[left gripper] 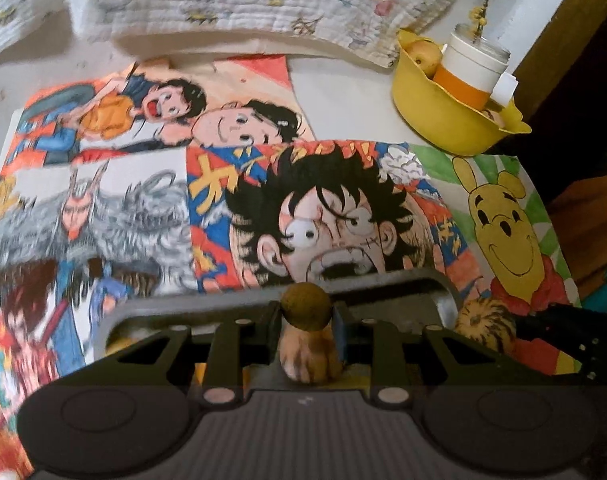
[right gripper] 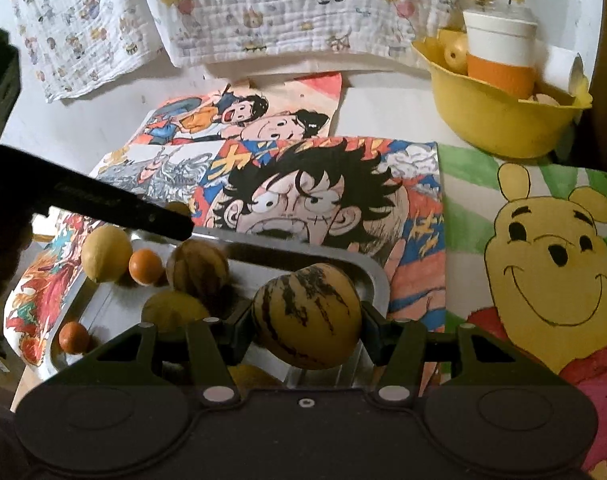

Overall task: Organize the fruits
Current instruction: 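Carry the striped fruit and small brown fruit onto the tray and open both grippers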

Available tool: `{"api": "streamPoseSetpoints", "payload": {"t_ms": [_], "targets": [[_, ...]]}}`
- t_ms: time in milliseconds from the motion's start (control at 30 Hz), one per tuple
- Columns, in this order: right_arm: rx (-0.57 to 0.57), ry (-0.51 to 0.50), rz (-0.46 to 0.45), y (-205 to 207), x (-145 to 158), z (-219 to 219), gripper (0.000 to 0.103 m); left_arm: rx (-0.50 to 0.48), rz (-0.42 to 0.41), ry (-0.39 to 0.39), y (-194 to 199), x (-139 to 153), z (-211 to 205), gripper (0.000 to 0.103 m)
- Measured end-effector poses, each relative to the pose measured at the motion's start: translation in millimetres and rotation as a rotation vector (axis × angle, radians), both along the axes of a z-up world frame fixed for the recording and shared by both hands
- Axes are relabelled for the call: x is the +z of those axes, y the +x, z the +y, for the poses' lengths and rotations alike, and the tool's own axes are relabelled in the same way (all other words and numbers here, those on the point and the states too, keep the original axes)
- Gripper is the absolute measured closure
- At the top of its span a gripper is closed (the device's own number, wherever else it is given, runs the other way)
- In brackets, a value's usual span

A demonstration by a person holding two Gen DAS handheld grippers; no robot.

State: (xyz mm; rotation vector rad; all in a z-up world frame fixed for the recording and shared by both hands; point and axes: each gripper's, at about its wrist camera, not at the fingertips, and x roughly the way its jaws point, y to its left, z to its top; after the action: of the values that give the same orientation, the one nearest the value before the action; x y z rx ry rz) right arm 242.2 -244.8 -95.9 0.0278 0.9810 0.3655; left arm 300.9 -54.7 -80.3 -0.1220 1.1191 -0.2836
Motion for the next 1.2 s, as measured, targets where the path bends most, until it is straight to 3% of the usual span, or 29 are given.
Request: {"api": "streamPoseSetpoints", "payload": {"t_ms": [667, 867, 1200], "targets": [[0.176, -0.039, 0.029, -8, -1, 26, 0.046, 0.148, 0.023, -0.034, -53, -1, 23, 0.073], [0.235, -0.049, 0.042, -9, -6, 38, 0.046, 0.184, 0.065, -0.014, -61, -8, 29, 0.073], [0.239, -0.058, 0.054, -8, -8, 39, 0.046, 0.233, 0.132, 0.011, -63, -22, 36, 0.073]]}}
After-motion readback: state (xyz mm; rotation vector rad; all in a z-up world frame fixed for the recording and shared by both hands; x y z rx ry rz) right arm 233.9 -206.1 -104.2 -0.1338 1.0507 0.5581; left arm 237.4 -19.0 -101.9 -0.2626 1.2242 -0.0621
